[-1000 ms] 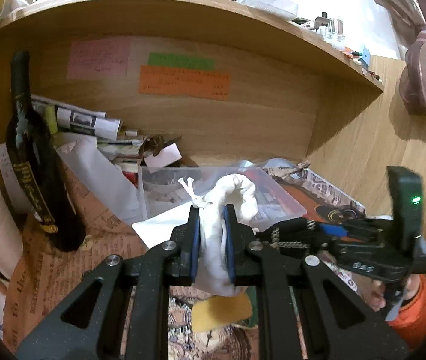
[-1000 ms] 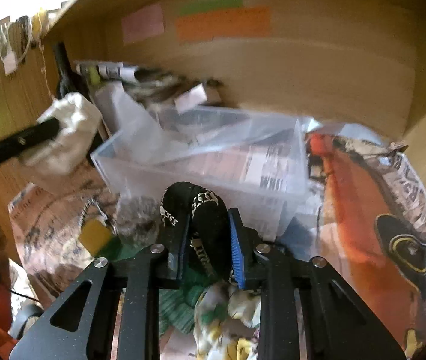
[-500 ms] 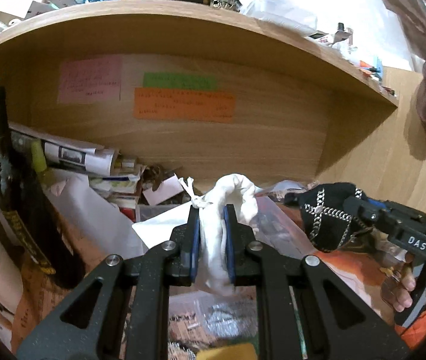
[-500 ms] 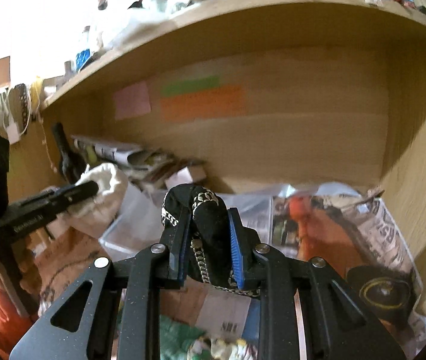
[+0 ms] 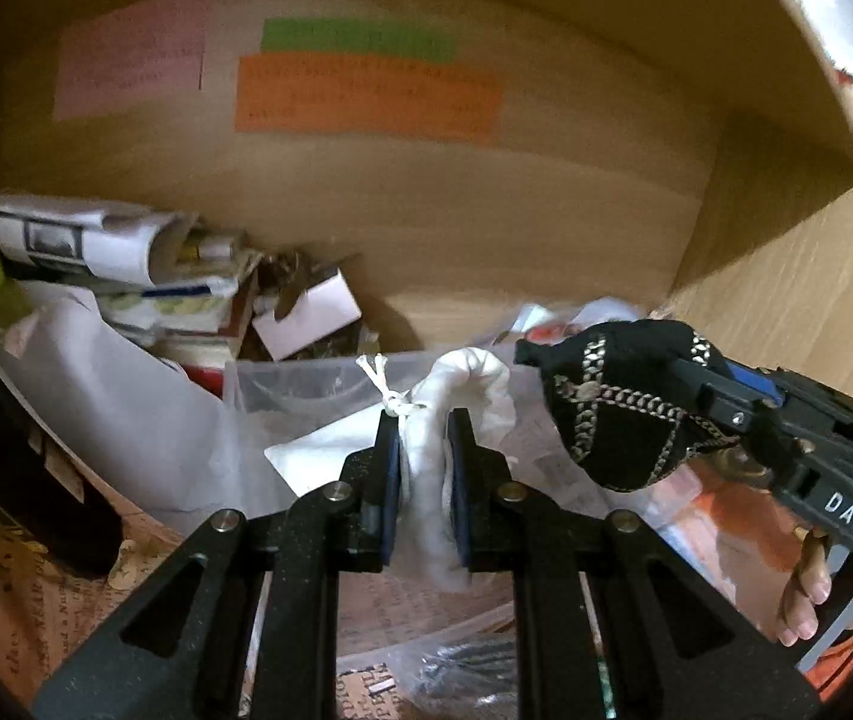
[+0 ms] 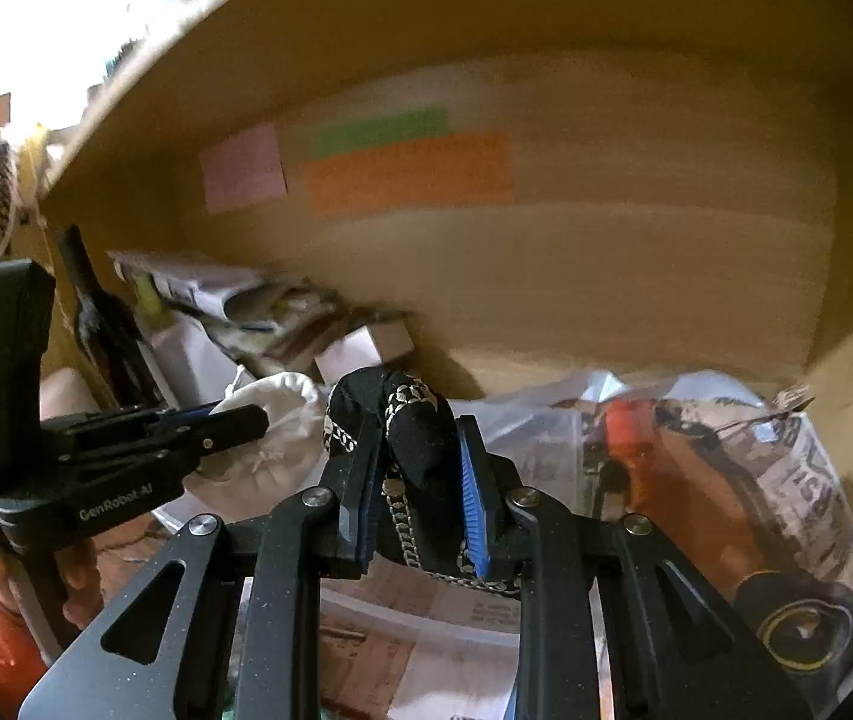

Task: Organize soft objects
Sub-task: 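Carry the white pouch and black bag with both tools over the clear box, then open both tools to drop the pouch and bag into the clear box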

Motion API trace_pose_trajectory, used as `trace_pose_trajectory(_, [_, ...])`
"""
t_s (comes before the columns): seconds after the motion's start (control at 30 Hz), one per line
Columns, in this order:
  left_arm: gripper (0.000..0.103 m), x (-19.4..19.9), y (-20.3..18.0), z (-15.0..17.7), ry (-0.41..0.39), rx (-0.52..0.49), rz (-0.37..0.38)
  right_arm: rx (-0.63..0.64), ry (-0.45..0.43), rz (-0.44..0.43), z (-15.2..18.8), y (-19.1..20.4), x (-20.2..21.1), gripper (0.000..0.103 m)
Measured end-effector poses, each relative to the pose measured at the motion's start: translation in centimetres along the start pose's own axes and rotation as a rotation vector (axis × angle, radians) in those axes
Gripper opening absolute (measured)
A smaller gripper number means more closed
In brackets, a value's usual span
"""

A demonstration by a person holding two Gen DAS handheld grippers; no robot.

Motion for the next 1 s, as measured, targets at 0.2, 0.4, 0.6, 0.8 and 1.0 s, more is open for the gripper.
trace_pose_trajectory(0.2, [0.015,-2.5,0.7,0.4,0.057,0.004,-0.020,0.012,0.099,0.033,1.1,-0.3,-3.5,0.021])
trace_pose_trajectory(0.4, [0.015,-3.8,0.6,0.9,0.099,-0.002,-0.036,0.034,0.179,0.058,1.9,-0.4,-5.7,0.022])
trace_pose_trajectory(0.6, [0.028,-4.3,0.5,1.5,0.138,-0.009,-0.023,0.033,0.215,0.059,2.1,-0.5,-6.0,0.032])
trace_pose_trajectory(0.8, [0.054,-2.1,0.3,1.4,0.077,-0.015,-0.036,0.020,0.151,0.061,1.5,-0.5,-3.8,0.061])
trace_pose_trajectory(1.0, [0.068,2.5,-0.1,1.1,-0.028,-0.033,-0.025,0.030,0.073,0.057,0.8,0.1,-0.2,0.066])
Point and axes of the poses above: each gripper's, at about its wrist camera, not at the fingertips, and x roughly against the way its jaws point, y to its left, z to its underside, the point moved 5 cm from there along -x, roughly the way its jaws point, and after that the axes turned 11 degrees about y, right-handed, at the moved point
